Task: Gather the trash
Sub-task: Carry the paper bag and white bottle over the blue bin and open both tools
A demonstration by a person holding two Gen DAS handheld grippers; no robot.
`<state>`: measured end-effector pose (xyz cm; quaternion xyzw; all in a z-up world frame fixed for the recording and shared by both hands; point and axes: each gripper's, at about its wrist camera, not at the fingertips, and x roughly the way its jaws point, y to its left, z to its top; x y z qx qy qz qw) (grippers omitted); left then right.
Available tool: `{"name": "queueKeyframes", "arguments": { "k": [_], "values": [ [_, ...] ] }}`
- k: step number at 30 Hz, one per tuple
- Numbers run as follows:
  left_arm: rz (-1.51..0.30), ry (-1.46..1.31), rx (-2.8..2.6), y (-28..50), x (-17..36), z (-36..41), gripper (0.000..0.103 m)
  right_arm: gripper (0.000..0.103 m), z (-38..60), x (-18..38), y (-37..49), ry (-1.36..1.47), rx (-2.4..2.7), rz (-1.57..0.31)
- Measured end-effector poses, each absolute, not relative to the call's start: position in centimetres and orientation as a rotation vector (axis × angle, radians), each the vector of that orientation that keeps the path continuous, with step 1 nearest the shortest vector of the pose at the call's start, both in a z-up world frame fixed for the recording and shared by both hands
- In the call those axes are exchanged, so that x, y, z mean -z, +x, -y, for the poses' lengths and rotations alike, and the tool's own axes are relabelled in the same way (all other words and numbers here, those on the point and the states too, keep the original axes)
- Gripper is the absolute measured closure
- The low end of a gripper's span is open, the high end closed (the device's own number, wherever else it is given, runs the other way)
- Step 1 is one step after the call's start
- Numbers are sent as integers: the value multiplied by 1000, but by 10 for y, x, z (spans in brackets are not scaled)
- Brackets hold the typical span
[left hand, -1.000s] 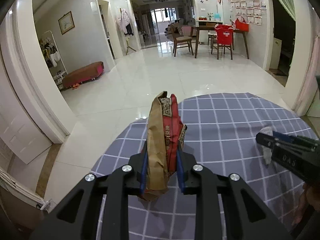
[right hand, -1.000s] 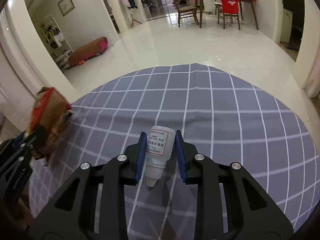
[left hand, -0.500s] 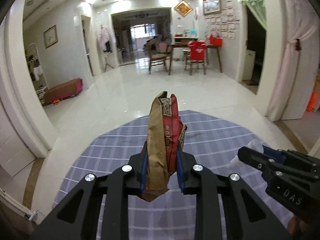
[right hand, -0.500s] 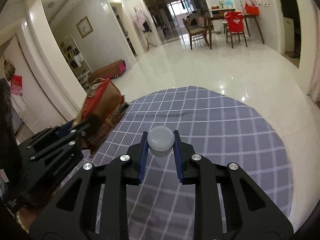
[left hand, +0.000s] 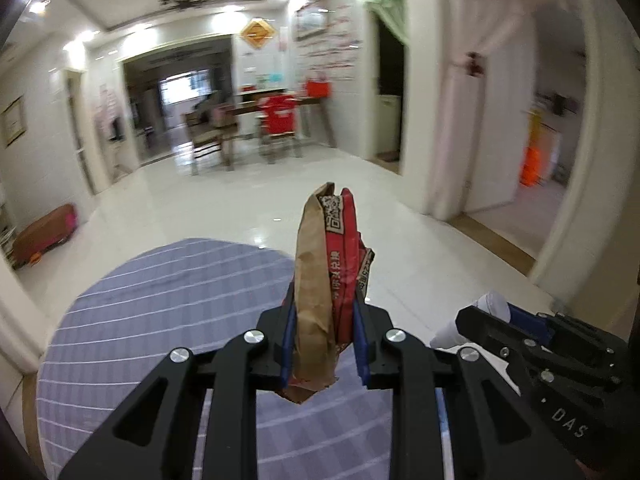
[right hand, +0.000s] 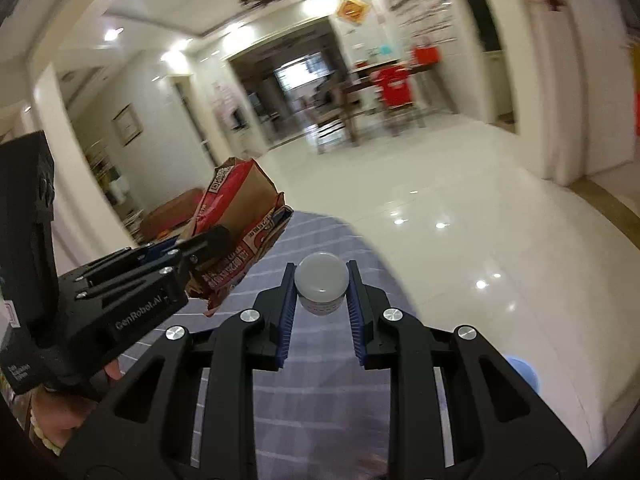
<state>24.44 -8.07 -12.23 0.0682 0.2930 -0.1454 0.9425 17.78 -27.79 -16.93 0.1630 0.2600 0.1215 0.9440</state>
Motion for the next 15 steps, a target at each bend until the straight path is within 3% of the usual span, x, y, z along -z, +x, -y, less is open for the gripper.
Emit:
{"name": "queueKeyframes", "arguments": {
  "k": [13, 14, 15],
  "values": [
    [-763, 265, 500, 242, 228, 245, 79, 77, 410, 266, 161, 434, -1, -655],
    [-779, 268, 508, 246, 235, 250, 79, 73, 415, 274, 166, 430, 11, -667],
    [-796, 269, 514, 252, 244, 258, 79, 62, 424, 288, 172, 449, 0, -680]
  ]
}}
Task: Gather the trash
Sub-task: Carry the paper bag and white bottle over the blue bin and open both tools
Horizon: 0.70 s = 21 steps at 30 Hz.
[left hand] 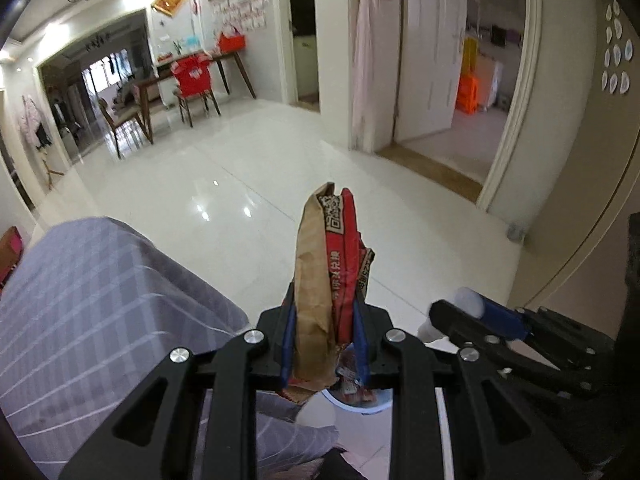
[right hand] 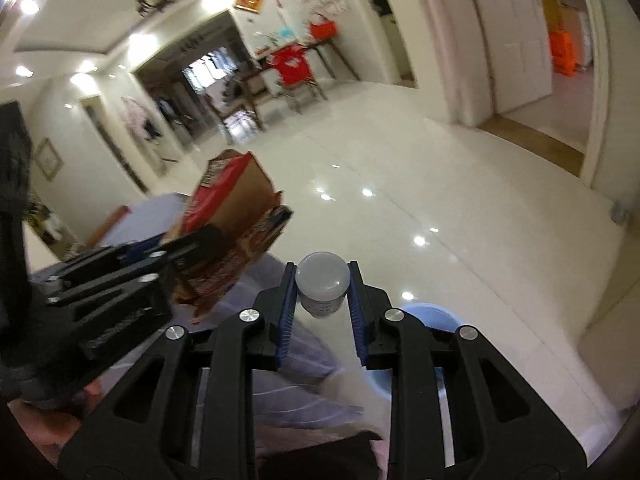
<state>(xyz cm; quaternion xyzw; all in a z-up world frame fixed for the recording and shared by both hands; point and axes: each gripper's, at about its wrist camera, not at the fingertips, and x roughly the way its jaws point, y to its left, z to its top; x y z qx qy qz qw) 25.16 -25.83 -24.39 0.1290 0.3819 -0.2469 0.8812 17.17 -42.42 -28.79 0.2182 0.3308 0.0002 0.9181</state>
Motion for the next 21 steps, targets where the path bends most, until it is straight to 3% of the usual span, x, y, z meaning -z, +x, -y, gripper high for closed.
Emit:
{"name": "queueKeyframes", "arguments": {
  "k": [2, 7, 21],
  "values": [
    [-834, 284, 514, 259, 264, 270, 80, 54, 438, 312, 182, 479, 36, -738],
    [-885, 305, 533, 270, 293, 287, 80, 52, 464, 338, 177, 561, 74, -759],
    [-938, 319, 584, 273, 308, 307, 79, 41, 479, 314, 131, 596, 173, -632]
  ]
}}
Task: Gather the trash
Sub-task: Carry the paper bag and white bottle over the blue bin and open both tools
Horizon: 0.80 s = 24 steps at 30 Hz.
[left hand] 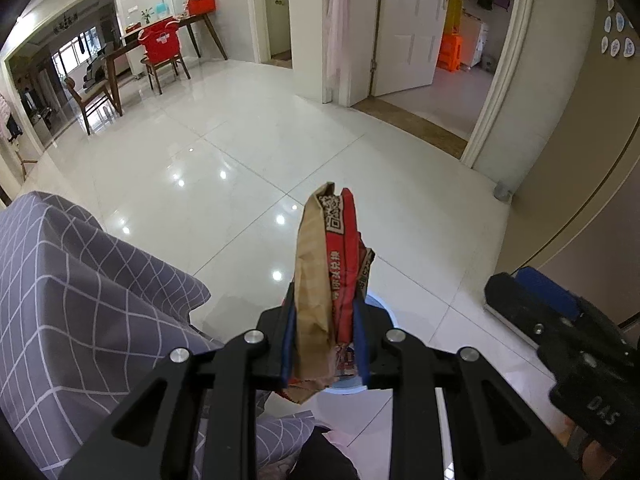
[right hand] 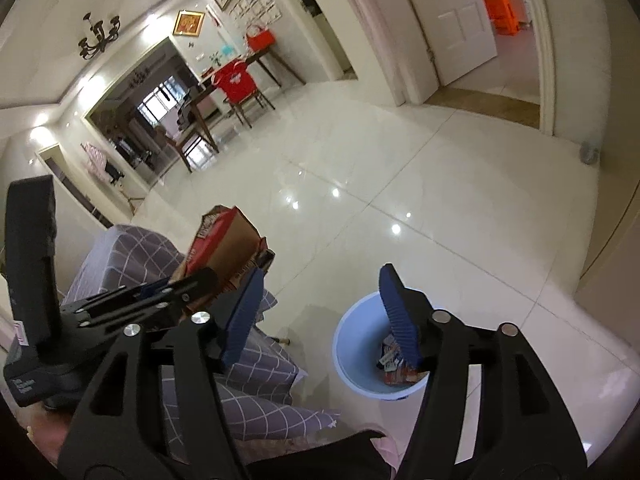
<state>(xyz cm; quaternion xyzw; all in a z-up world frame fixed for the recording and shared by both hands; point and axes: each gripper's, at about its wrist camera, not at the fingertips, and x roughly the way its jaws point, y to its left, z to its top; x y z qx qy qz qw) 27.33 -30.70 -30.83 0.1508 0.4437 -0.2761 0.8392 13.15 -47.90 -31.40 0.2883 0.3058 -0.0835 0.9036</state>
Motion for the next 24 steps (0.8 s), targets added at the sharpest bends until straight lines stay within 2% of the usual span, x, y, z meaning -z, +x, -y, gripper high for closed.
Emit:
{"name": "queueKeyframes", "arguments": {
  "k": [9, 12, 14, 15, 16, 20, 24],
  "values": [
    [-925, 332, 603, 269, 303, 316, 79, 40, 479, 303, 123, 602, 186, -583],
    [-930, 333, 611, 269, 302, 322, 74, 39, 480, 301, 120, 603, 197, -572],
    [-939, 343, 582, 272, 304, 325, 57, 39, 482, 301, 120, 607, 203, -572],
    [-940, 343, 576, 272, 303, 326, 43, 39, 482, 301, 119, 609, 206, -571],
    [-939, 335, 577, 272, 302, 325, 37, 39, 481, 299, 118, 609, 207, -569],
    [-917, 335, 560, 263, 290, 320, 34, 39, 480, 293, 112, 609, 198, -567],
    [-871, 316, 515, 248, 266, 301, 25, 37, 469, 276, 104, 580, 180, -559]
  ]
}}
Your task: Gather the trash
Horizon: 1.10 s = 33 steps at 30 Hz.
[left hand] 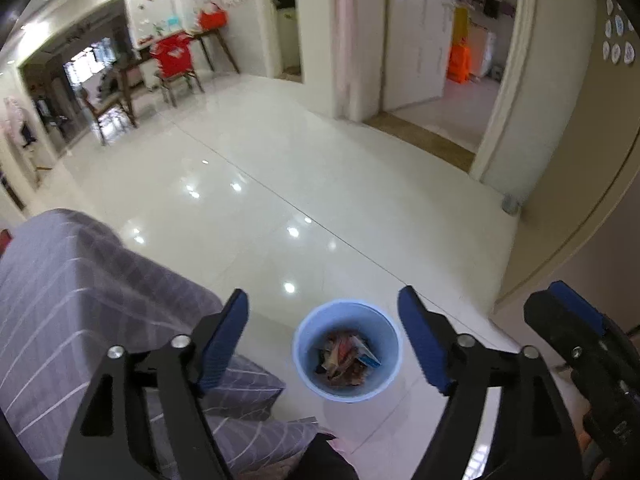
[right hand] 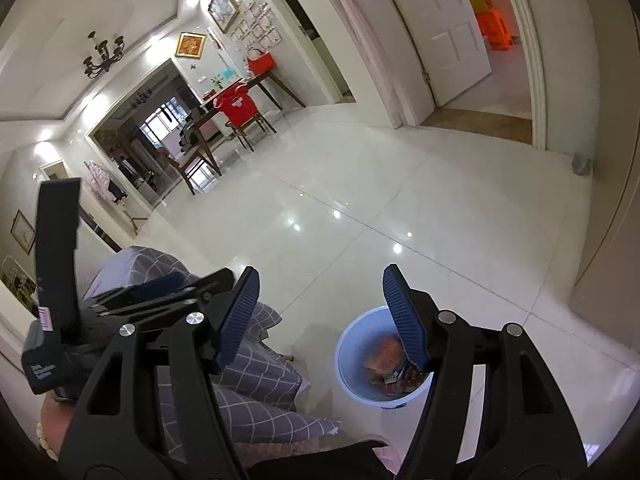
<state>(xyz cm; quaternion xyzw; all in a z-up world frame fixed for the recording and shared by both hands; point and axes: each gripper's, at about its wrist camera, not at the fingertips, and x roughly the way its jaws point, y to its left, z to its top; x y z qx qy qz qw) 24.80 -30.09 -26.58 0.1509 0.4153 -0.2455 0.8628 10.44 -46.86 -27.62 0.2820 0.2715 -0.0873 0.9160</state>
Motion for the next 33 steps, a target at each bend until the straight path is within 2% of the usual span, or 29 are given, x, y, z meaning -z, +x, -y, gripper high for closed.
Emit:
{"name": "queueKeyframes", "arguments": {
  "k": [7, 17, 24, 33],
  "values": [
    [-705, 288, 402, 194, 182, 241, 12, 29, 433, 221, 76, 499, 116, -489],
    [-420, 230, 203, 100, 81, 157, 8, 18, 368, 130, 12, 354, 4, -300],
    [-359, 184, 147, 53, 49, 127, 7, 15, 335, 95, -23, 264, -91, -221],
    [-317, 154, 127, 22, 28, 113, 7, 14, 324, 84, -52, 199, -103, -180]
  ]
}}
